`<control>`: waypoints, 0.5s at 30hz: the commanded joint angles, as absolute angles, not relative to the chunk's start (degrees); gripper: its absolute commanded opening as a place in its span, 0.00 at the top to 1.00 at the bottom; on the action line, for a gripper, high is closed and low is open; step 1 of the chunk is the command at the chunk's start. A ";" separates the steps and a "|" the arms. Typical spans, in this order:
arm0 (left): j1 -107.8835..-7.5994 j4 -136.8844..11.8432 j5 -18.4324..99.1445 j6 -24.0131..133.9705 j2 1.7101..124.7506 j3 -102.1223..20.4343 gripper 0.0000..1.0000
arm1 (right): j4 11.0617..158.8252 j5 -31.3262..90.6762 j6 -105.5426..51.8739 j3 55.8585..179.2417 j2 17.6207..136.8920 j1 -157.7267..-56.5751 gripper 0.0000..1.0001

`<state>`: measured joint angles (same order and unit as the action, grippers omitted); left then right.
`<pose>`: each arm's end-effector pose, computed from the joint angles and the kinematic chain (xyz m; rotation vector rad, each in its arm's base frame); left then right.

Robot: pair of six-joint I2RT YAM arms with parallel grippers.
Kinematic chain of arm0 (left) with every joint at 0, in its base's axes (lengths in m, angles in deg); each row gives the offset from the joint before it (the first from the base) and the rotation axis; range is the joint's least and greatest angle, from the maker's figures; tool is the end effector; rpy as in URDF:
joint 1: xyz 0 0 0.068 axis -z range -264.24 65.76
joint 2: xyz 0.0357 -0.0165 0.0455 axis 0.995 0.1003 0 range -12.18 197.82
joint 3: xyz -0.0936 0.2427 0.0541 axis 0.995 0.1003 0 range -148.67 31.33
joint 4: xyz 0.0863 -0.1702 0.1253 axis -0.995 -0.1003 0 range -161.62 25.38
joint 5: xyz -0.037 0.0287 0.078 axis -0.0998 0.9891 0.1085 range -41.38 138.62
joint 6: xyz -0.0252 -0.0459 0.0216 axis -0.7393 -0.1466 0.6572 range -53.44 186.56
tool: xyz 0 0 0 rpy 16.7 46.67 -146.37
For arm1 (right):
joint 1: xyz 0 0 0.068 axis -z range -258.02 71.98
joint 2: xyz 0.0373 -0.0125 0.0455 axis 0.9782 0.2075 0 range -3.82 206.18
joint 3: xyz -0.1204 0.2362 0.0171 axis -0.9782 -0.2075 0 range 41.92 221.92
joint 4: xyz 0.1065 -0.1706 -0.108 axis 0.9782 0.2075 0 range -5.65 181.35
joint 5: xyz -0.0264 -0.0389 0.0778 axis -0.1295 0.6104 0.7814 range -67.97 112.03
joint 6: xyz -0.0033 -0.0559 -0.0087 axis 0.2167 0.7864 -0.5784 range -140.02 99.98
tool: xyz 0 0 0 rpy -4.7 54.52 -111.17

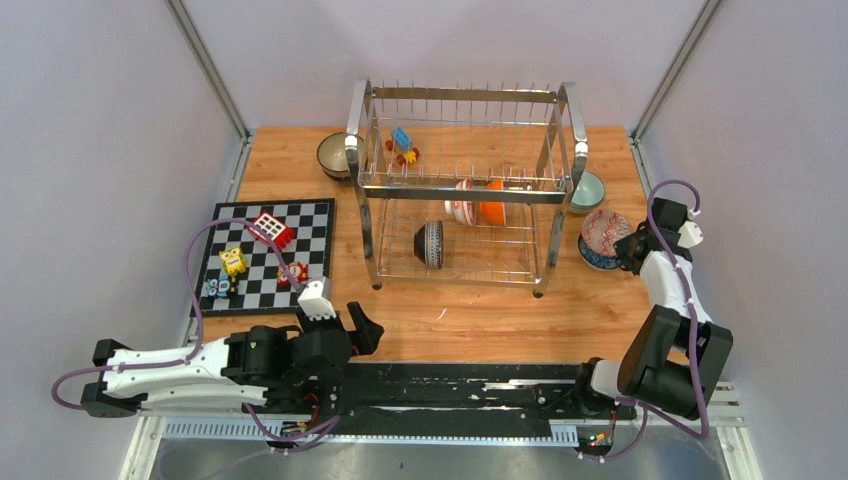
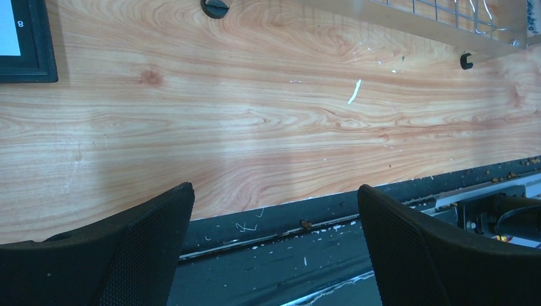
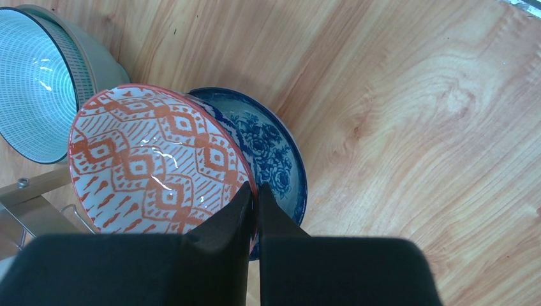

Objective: Unload the bowls from the dish rack
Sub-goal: Place the bowl with the bowl.

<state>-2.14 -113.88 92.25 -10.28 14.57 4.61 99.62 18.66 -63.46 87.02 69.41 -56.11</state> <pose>0.0362 -0.0627 0.2110 -0.2253 2.2128 -0.6417 0.2230 -0.0921 0.2354 1.2826 1.9448 0.1199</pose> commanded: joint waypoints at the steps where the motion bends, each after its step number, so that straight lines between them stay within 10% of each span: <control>1: -1.98 -112.38 93.96 -10.80 15.49 5.05 0.00 | 97.09 19.50 -63.04 87.27 69.99 -55.03 0.98; 15: -1.98 -112.17 94.25 -10.52 16.39 4.86 0.00 | 97.09 19.41 -62.61 85.93 70.40 -55.04 0.98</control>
<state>-2.14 -113.00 92.56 -10.24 16.16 4.67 98.85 19.05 -63.05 86.89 70.41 -56.11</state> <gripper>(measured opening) 0.997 0.054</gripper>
